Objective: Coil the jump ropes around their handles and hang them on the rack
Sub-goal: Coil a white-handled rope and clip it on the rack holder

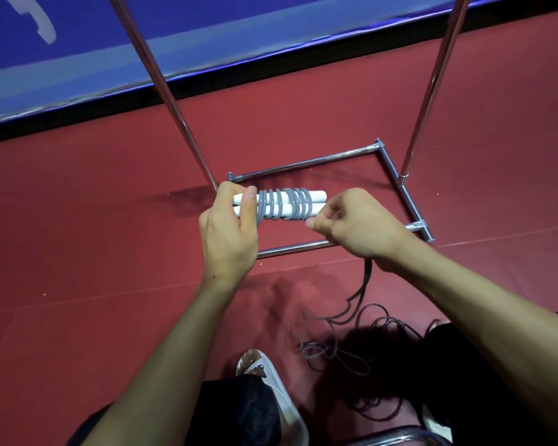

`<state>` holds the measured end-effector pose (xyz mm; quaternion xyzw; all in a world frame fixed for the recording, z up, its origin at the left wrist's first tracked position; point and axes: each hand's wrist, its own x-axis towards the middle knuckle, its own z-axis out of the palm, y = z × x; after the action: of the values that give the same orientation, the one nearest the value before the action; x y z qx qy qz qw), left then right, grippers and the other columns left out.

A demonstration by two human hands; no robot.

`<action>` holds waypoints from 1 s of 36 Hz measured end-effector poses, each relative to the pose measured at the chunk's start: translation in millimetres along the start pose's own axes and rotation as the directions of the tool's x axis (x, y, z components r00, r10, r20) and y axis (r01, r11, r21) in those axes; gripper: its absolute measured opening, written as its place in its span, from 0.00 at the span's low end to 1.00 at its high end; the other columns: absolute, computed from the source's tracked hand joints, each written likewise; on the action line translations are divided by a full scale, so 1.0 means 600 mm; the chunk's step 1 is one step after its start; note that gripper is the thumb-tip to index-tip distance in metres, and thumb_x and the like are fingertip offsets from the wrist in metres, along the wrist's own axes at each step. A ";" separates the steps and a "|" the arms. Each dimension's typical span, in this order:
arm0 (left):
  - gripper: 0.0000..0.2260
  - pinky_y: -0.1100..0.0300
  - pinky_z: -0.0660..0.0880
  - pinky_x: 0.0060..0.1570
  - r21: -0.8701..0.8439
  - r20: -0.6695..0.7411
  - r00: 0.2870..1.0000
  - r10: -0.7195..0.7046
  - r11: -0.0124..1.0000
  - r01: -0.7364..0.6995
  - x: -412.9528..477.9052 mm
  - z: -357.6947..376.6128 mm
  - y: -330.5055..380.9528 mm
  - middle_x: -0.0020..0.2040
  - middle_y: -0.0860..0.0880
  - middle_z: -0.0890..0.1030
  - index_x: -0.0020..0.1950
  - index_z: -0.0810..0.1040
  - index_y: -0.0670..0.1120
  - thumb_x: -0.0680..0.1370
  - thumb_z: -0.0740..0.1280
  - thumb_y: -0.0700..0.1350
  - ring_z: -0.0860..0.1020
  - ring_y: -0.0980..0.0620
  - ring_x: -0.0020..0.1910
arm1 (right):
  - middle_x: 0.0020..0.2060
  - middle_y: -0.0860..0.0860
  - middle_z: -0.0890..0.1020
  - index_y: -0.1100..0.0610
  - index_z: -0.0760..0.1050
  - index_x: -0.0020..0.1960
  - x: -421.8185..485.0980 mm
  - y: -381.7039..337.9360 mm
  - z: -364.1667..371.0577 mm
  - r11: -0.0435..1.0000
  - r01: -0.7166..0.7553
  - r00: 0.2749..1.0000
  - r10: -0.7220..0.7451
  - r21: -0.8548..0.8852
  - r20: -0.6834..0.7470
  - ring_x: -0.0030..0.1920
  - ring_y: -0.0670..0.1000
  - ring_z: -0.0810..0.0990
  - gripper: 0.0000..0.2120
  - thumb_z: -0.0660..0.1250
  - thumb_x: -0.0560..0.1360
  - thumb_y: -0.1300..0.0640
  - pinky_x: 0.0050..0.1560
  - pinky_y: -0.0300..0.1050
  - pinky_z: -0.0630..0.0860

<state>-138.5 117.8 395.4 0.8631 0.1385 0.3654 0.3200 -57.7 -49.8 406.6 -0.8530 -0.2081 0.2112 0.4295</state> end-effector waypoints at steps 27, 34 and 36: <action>0.11 0.57 0.68 0.34 -0.043 0.460 0.887 -0.031 0.997 0.057 -0.017 -0.053 -0.021 0.29 0.49 0.74 0.35 0.71 0.50 0.76 0.61 0.52 0.69 0.55 0.29 | 0.32 0.44 0.78 0.55 0.80 0.45 0.001 0.029 -0.041 0.821 0.478 0.833 -0.312 -0.311 0.456 0.35 0.38 0.74 0.08 0.77 0.70 0.55 0.34 0.29 0.65; 0.16 0.48 0.73 0.34 -0.231 0.498 0.855 -0.145 0.928 0.292 -0.009 -0.056 -0.024 0.30 0.40 0.73 0.38 0.74 0.42 0.75 0.63 0.55 0.72 0.49 0.31 | 0.38 0.45 0.78 0.54 0.82 0.42 0.004 0.033 -0.050 0.885 0.451 0.830 -0.370 -0.112 0.417 0.29 0.45 0.76 0.04 0.76 0.70 0.55 0.30 0.33 0.69; 0.14 0.57 0.73 0.29 -0.307 0.504 0.846 -0.177 0.878 0.366 -0.009 -0.056 -0.020 0.28 0.48 0.73 0.36 0.74 0.44 0.76 0.64 0.52 0.72 0.52 0.28 | 0.35 0.52 0.80 0.57 0.83 0.42 0.003 0.031 -0.056 0.918 0.397 0.827 -0.365 0.015 0.427 0.29 0.49 0.75 0.03 0.75 0.70 0.58 0.29 0.39 0.71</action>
<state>-166.7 139.6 402.4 0.8136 0.1059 0.1200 0.5589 -34.7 -80.7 409.0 -0.7437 -0.4694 0.2923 0.3757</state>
